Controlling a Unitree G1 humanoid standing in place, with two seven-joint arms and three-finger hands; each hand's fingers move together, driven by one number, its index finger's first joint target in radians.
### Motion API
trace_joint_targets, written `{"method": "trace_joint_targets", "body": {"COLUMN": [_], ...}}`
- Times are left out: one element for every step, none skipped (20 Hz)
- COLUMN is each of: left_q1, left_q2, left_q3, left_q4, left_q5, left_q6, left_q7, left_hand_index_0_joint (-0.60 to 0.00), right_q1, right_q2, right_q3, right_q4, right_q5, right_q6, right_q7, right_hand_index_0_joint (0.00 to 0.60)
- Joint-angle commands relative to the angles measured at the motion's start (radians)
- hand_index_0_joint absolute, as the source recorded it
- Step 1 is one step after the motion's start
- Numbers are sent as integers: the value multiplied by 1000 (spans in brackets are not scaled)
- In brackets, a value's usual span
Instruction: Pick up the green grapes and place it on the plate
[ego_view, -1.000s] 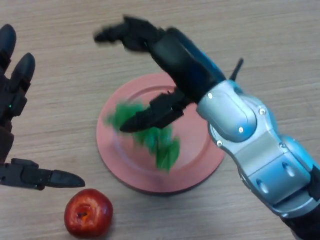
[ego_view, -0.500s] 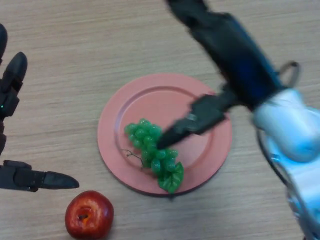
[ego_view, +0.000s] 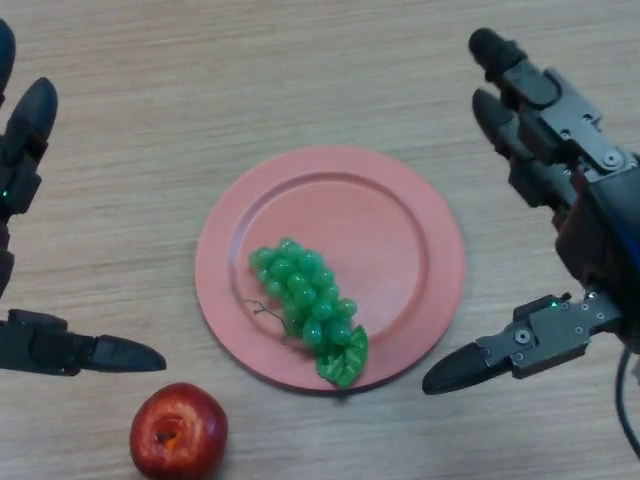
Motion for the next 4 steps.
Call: {"method": "trace_joint_targets", "body": {"left_q1": [-32,-40,-42,-44], "left_q2": [53,57,59,59], "left_q3": [59,58,56,52], "left_q4": [-45,-40,-44,-48], "left_q5": [-31,-29,-27,-22], "left_q6": [-70,-62,-58,-58], "left_q7": [21,24,27,28], "left_hand_index_0_joint": [0,0,0,0], "right_q1": [-21,-27,-28,-26], "right_q2": [-18,-20,-20,-17], "right_q3": [-45,-40,-38,-35], "right_q4": [-49,-49,-52,-57], "right_q5": [29,20,16,15], "right_q6": [-163,-158,-155,-154], "right_q7": [-31,-29,-28,-26], "right_hand_index_0_joint": [0,0,0,0]}}
